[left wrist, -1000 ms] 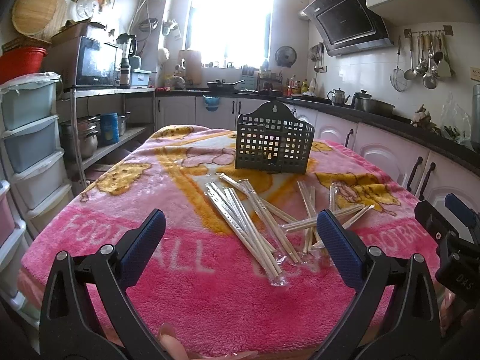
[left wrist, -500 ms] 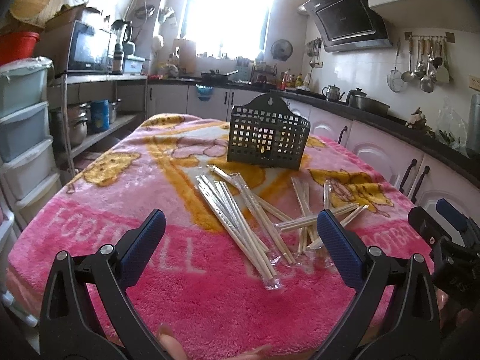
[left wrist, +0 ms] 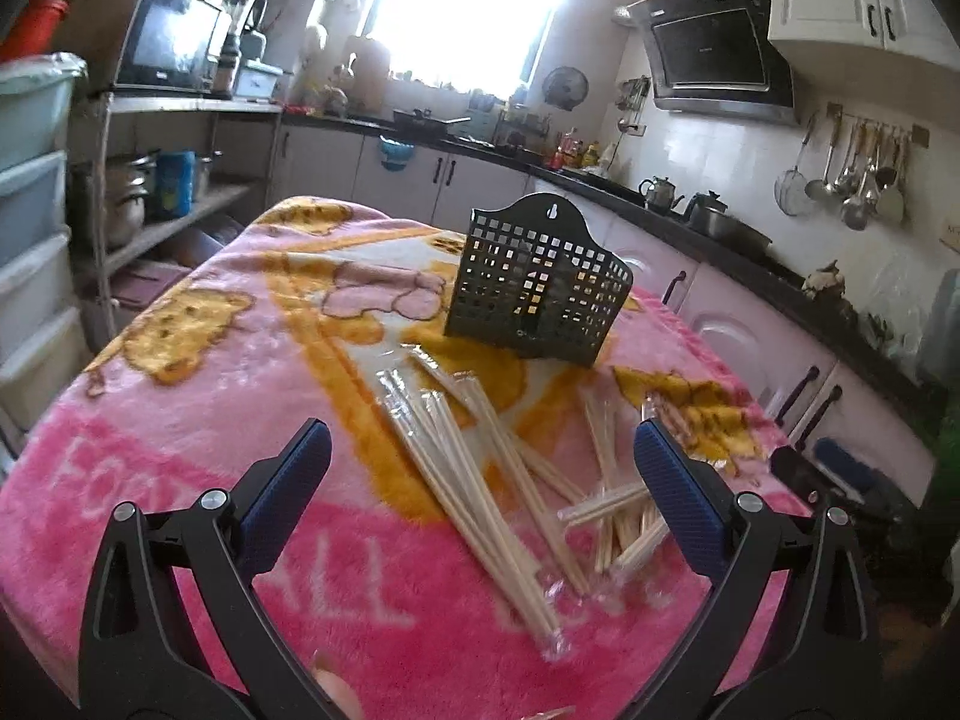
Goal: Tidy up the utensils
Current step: 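Lower the left tool toward the loose chopsticks near the caddy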
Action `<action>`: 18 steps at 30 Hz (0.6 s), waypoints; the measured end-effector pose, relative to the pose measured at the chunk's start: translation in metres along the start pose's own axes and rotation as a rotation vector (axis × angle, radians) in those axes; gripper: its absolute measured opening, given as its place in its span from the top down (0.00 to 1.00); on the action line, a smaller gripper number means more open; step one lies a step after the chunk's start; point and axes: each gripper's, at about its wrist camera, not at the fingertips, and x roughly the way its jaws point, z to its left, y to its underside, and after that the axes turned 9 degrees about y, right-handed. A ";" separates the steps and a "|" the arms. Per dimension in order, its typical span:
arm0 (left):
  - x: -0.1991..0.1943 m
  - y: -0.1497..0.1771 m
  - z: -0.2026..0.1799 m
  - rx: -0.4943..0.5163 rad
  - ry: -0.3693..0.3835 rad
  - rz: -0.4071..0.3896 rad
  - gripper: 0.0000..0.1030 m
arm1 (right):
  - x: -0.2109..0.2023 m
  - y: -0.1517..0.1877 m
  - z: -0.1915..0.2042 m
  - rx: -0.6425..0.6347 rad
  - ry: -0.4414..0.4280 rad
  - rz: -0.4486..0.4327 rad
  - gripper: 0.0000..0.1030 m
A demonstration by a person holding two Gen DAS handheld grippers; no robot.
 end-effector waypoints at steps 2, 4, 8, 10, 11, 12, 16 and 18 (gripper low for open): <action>0.009 -0.006 0.000 0.003 -0.010 0.016 0.10 | 0.008 -0.005 -0.001 0.002 0.003 0.015 0.06; 0.022 -0.011 0.000 0.010 -0.021 0.046 0.10 | 0.015 -0.009 -0.002 0.005 0.009 0.025 0.06; 0.049 -0.018 -0.002 0.028 -0.022 0.111 0.10 | 0.025 -0.014 -0.006 0.006 0.032 0.043 0.06; 0.065 -0.019 -0.003 0.029 -0.009 0.156 0.10 | 0.031 -0.015 -0.010 0.011 0.049 0.057 0.06; 0.073 -0.019 -0.003 0.027 -0.005 0.176 0.10 | 0.034 -0.015 -0.013 0.015 0.056 0.066 0.06; 0.081 -0.019 -0.003 0.022 -0.002 0.200 0.10 | 0.037 -0.014 -0.016 0.020 0.065 0.078 0.06; 0.109 -0.016 0.000 -0.016 0.028 0.293 0.11 | 0.045 -0.009 -0.025 0.040 0.087 0.122 0.06; 0.122 -0.012 0.002 -0.035 0.047 0.340 0.16 | 0.049 -0.004 -0.028 0.042 0.097 0.144 0.06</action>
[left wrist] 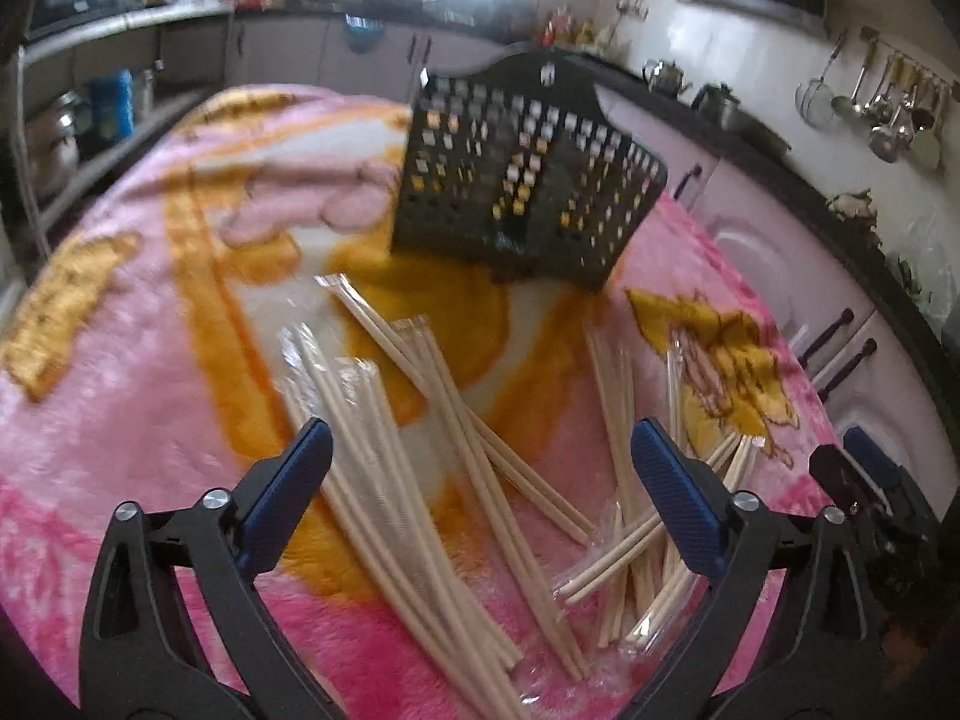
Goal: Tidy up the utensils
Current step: 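Lower the left tool toward the loose chopsticks near the caddy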
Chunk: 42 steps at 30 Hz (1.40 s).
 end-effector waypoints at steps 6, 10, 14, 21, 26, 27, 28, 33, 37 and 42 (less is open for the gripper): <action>0.026 0.005 0.003 -0.021 0.000 0.091 0.32 | 0.018 0.012 -0.010 0.017 0.010 0.090 0.19; 0.030 0.003 0.005 -0.031 0.002 0.109 0.40 | 0.035 0.013 -0.018 0.053 -0.011 0.153 0.29; 0.028 -0.002 0.003 -0.019 0.026 0.110 0.44 | 0.050 0.014 -0.022 0.096 -0.054 0.225 0.41; 0.028 -0.021 0.017 -0.034 -0.004 0.107 0.45 | 0.070 0.011 -0.032 0.184 -0.108 0.310 0.54; 0.037 -0.028 0.024 -0.040 -0.009 0.124 0.54 | 0.081 0.005 -0.043 0.231 -0.112 0.331 0.77; 0.039 -0.030 0.024 -0.036 -0.011 0.126 0.54 | 0.083 0.004 -0.046 0.237 -0.118 0.334 0.78; 0.042 -0.031 0.023 -0.032 -0.011 0.132 0.54 | 0.084 0.002 -0.048 0.239 -0.121 0.335 0.82; 0.057 -0.039 0.022 -0.005 -0.027 0.165 0.57 | 0.092 -0.002 -0.053 0.254 -0.141 0.339 0.92; 0.067 -0.045 0.020 0.031 -0.054 0.177 0.61 | 0.095 -0.004 -0.055 0.250 -0.157 0.339 0.94; 0.076 -0.052 0.020 0.053 -0.086 0.192 0.70 | 0.097 -0.005 -0.056 0.259 -0.169 0.340 0.95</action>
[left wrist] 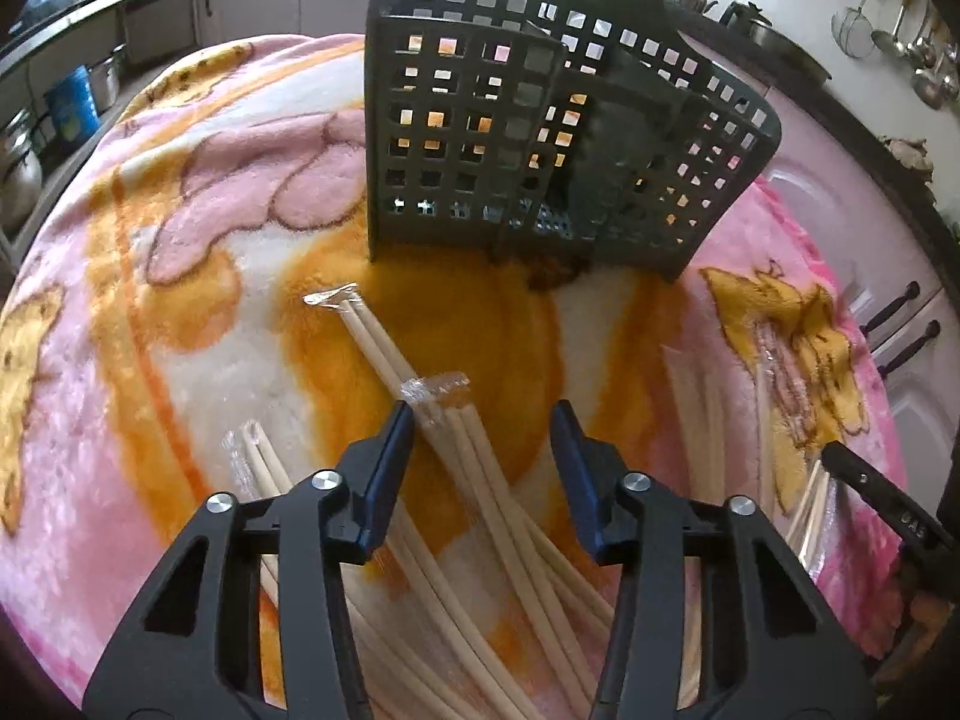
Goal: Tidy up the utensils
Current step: 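Lower the left tool toward the loose chopsticks near the caddy, then close the left gripper on a single wooden chopstick and lift it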
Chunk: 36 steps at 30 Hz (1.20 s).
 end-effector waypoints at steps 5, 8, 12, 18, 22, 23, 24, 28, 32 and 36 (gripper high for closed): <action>0.008 -0.006 -0.006 0.035 -0.029 0.030 0.82 | 0.001 -0.002 -0.003 0.018 -0.018 0.003 0.95; 0.009 -0.007 -0.007 0.036 -0.031 0.030 0.84 | 0.000 -0.004 -0.005 0.023 -0.022 0.003 0.95; 0.002 -0.003 -0.004 0.023 -0.006 0.025 0.85 | 0.000 -0.005 -0.006 0.025 -0.020 0.000 0.95; -0.015 0.003 0.004 0.008 0.011 0.004 0.86 | -0.004 -0.007 -0.005 0.006 -0.016 -0.009 0.97; -0.024 0.002 0.007 0.000 0.028 -0.020 0.91 | -0.009 -0.010 -0.004 -0.004 -0.020 -0.017 0.98; -0.026 0.000 0.007 -0.001 0.032 -0.027 0.92 | -0.011 -0.011 -0.003 -0.009 -0.024 -0.025 0.99; -0.028 -0.002 0.005 0.001 0.034 -0.039 0.93 | -0.016 -0.013 -0.003 -0.017 -0.034 -0.039 0.99; -0.039 -0.010 0.003 0.008 0.061 -0.074 0.96 | -0.033 -0.022 0.001 -0.043 -0.054 -0.088 0.99; -0.049 -0.016 -0.006 0.028 0.074 -0.111 0.97 | -0.047 -0.032 0.006 -0.072 -0.074 -0.132 0.99; -0.062 -0.022 -0.010 0.037 0.088 -0.157 0.97 | -0.062 -0.044 0.018 -0.121 -0.087 -0.178 0.99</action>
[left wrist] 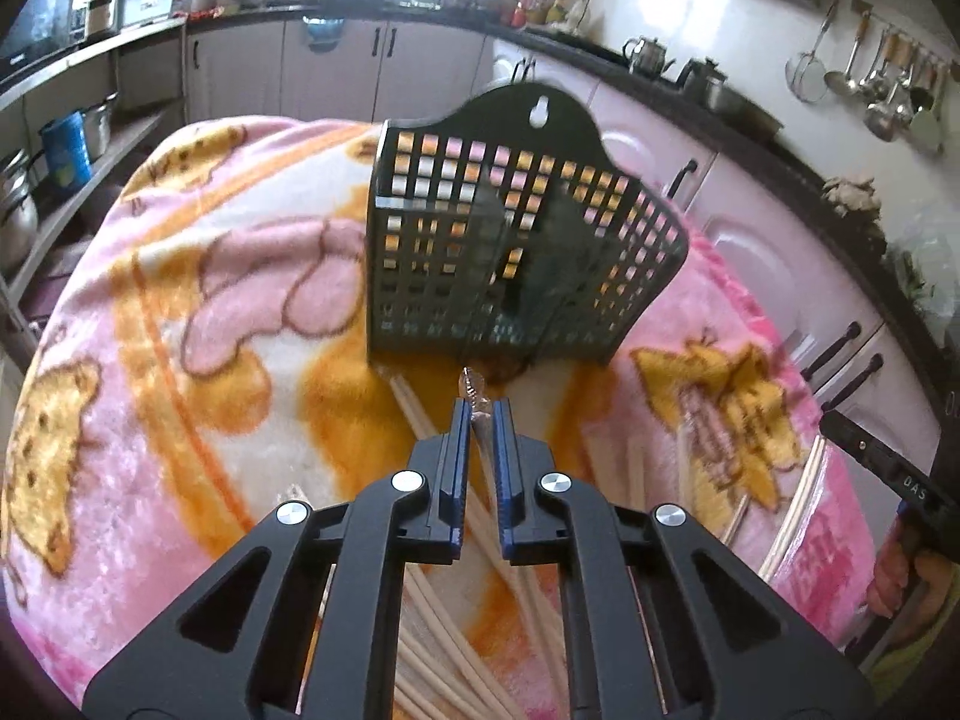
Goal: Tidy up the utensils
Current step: 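Close the left gripper on a single wooden chopstick and lift it, then carry the chopstick over the grey caddy and lower it into a slot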
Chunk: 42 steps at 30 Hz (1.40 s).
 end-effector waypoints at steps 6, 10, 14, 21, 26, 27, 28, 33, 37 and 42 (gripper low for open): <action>-0.019 -0.012 0.001 0.002 0.004 -0.065 0.98 | -0.011 -0.017 0.024 -0.087 -0.015 -0.051 0.99; -0.030 -0.020 0.006 -0.005 0.006 -0.102 0.98 | -0.016 -0.027 0.044 -0.144 -0.032 -0.077 0.99; -0.039 -0.028 0.006 -0.002 0.000 -0.130 0.98 | -0.021 -0.036 0.059 -0.187 -0.047 -0.102 0.99; -0.058 -0.046 0.000 0.034 0.002 -0.184 0.99 | -0.030 -0.051 0.086 -0.255 -0.072 -0.147 0.99; -0.066 -0.059 -0.003 0.046 -0.002 -0.214 0.99 | -0.037 -0.065 0.103 -0.284 -0.089 -0.182 0.99; -0.068 -0.062 -0.003 0.048 -0.001 -0.221 0.99 | -0.039 -0.067 0.106 -0.287 -0.089 -0.189 0.99; -0.069 -0.064 -0.004 0.050 0.000 -0.226 0.99 | -0.040 -0.072 0.109 -0.291 -0.091 -0.201 0.99; -0.080 -0.086 -0.010 0.076 -0.015 -0.268 0.99 | -0.048 -0.094 0.118 -0.295 -0.107 -0.251 0.99; -0.092 -0.106 -0.015 0.096 -0.029 -0.311 0.99 | -0.056 -0.118 0.132 -0.303 -0.136 -0.306 0.99; -0.104 -0.135 -0.021 0.106 -0.039 -0.358 0.99 | -0.058 -0.151 0.145 -0.310 -0.153 -0.362 0.99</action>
